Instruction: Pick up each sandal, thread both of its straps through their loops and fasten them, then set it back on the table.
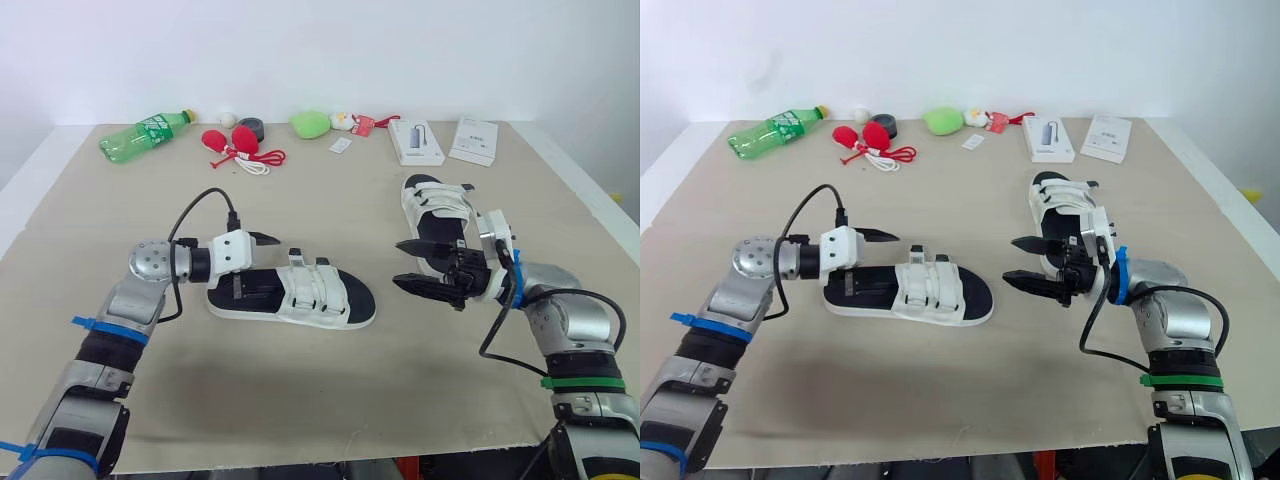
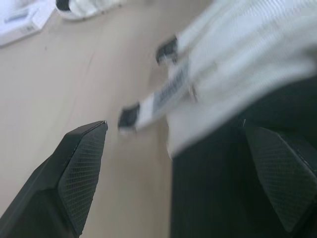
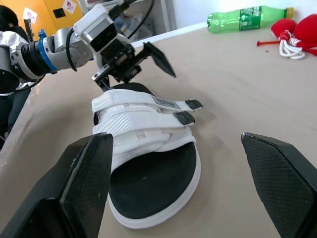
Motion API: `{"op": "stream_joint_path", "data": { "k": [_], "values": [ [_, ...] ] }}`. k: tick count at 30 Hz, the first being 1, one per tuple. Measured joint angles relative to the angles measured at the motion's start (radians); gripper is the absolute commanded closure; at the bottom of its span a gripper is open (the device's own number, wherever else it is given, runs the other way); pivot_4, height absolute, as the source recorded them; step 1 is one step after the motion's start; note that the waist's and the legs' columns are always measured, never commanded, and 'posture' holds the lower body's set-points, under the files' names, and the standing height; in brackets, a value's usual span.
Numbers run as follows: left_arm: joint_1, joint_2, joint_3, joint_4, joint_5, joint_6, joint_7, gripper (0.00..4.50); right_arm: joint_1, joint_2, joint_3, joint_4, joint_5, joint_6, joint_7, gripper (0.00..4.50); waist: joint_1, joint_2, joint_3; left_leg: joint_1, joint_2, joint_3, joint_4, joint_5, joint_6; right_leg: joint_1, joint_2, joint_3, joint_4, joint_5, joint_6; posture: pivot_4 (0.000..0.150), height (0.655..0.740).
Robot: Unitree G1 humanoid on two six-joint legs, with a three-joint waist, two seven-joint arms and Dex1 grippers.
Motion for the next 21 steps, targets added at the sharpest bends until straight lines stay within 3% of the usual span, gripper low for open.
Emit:
{"op": "stream_joint_path", "data": {
  "k": [8,17,21],
  "values": [
    [-0.101,-0.117,-0.034,0.159,-0.028,0.018,-0.062,0.00,0.038,0.012,0.002,-0.115,0.043,0.032,-0.003,0.05,0.001,0.000,0.000,-0.002,0.000,0.000,0.000,0.000,0.000,0.000,0.000,0.000,0.000,0.001,0.005,0.150,0.7400],
    [-0.139,-0.157,-0.039,0.217,-0.046,0.058,-0.116,4.28,0.043,0.012,0.003,-0.168,0.054,0.017,0.000,0.00,0.001,0.000,0.000,-0.002,0.000,-0.001,0.000,0.000,0.000,0.000,0.001,0.000,0.000,0.002,0.005,0.150,0.7400],
    [-0.142,-0.159,-0.035,0.216,-0.044,0.078,-0.087,4.46,0.043,0.015,0.012,-0.167,0.042,-0.011,0.001,0.00,0.001,0.000,0.000,-0.002,0.000,-0.002,0.000,0.000,0.000,0.000,0.001,-0.001,0.000,0.001,0.005,0.150,0.7400]
  ]
}}
